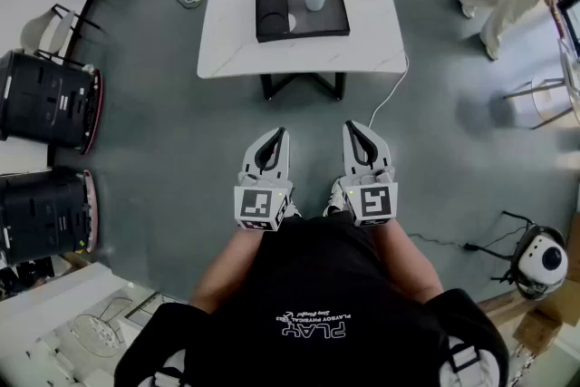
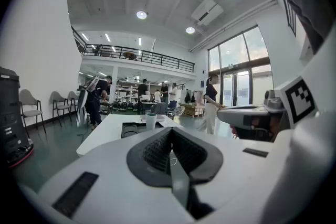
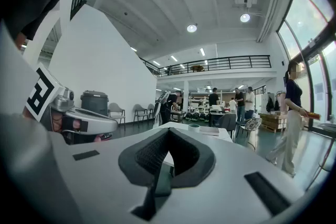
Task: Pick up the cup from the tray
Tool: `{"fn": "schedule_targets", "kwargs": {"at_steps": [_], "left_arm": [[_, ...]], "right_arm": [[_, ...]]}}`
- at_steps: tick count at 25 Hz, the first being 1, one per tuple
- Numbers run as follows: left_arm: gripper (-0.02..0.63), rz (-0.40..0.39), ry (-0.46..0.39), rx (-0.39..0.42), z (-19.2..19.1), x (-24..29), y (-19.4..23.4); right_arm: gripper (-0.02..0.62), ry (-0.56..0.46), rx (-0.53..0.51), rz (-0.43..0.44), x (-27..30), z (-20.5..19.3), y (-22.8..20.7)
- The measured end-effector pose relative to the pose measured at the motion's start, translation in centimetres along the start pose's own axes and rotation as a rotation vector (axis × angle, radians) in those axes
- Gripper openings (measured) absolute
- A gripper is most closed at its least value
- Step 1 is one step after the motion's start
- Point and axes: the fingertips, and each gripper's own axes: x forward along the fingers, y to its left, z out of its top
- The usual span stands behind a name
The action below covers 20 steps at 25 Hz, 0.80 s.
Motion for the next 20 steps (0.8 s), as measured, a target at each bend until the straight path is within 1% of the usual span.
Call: {"fn": "schedule_targets", "kwargs": {"at_steps": [4, 8, 10, 13, 15, 20], "left_arm": [[0.006, -0.002, 0.010, 0.006, -0.2, 0.6, -0.5], [0.006, 0.002, 0.018, -0.001, -0.4, 0.7, -1.1], [0.006, 0.009, 0.021, -0.020, -0.6, 1.0, -1.1], [0.006, 0.018, 0.022, -0.046, -0.9, 1.2, -1.0], [0.006, 0.019, 0.021, -0.039, -0.9, 1.1, -1.2], [0.006, 0.025, 0.020, -0.016, -0.6, 1.1, -1.5]], "right_arm": [[0.009, 0.010, 0.007, 0.013, -0.2, -0.5, -0.5], [0.008, 0.022, -0.006, 0.004, -0.8, -1.0, -1.2], [0.009, 0.007, -0.012, 0.005, -0.8, -0.6, -1.5], [0.009, -0.027, 0.010, 0.017, -0.9, 0.0, -1.7], [0.009, -0.029, 0.017, 0.015, -1.3, -0.5, -1.9], [0.009, 0.002, 0.040, 0.022, -1.7, -1.3, -2.2]]}}
